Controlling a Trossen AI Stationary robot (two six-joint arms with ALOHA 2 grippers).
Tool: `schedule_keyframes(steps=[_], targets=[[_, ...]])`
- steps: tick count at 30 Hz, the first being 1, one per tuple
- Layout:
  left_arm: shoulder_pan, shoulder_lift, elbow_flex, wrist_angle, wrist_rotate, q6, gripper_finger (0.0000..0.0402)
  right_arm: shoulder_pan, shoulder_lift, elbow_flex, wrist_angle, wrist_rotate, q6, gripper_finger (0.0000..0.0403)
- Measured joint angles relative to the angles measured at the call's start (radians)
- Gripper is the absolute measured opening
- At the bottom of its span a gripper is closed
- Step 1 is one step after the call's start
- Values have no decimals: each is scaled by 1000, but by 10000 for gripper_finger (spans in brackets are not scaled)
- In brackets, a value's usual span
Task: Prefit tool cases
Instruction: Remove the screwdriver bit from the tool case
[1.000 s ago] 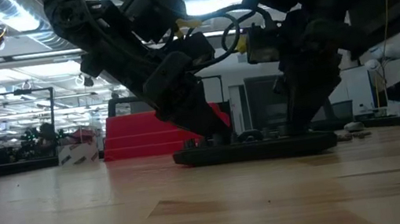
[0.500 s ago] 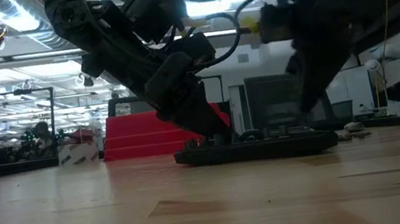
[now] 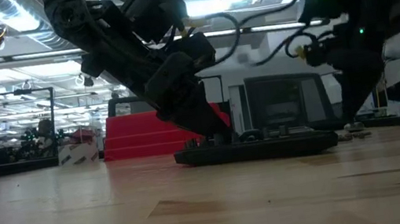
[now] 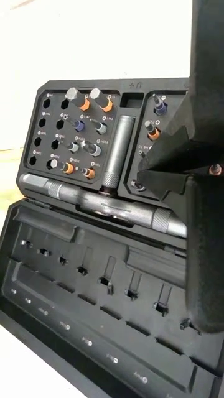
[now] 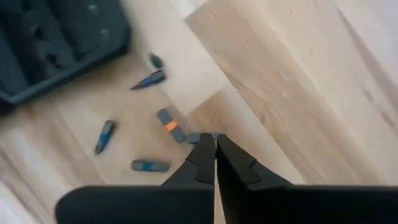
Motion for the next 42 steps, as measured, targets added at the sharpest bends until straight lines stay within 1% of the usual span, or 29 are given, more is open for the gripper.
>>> schedule_keyframes(steps=[3,5,9,12,13,15,18,20,22,24,28,30,32,35,39,42], targets=[[0,0,0,0,1,-6,0,-41,0,-19,61,-44,3,19],[0,0,0,0,1,-12,0,-67,0,-23,84,-66,5,36],[0,0,0,0,3,-25,0,-112,0,-22,112,-133,-3,86],[0,0,0,0,4,-26,0,-115,0,-22,110,-163,-18,130],[0,0,0,0,5,-27,0,-115,0,-22,109,-187,-26,144],[0,0,0,0,5,-27,0,-115,0,-22,116,-272,-34,169],[0,0,0,1,5,-27,0,-95,0,-22,203,-452,-55,192],[0,0,0,4,6,-24,0,-47,0,-17,280,-505,-54,195],[0,0,-1,14,5,-14,0,17,5,6,340,-484,-58,197],[0,0,-2,31,4,4,0,81,20,36,397,-424,-61,197],[-1,11,-4,111,-11,20,0,175,58,106,410,-293,-85,197],[-1,21,-5,159,-14,18,0,201,74,138,411,-246,-91,197],[-1,30,-4,190,-14,10,0,210,88,160,408,-239,-111,197],[-1,25,2,192,-9,29,0,208,94,181,389,-239,-115,198],[-1,-34,5,191,-8,84,0,206,93,203,311,-214,-144,198],[0,-82,6,144,-8,120,0,207,97,205,277,-220,-171,198]])
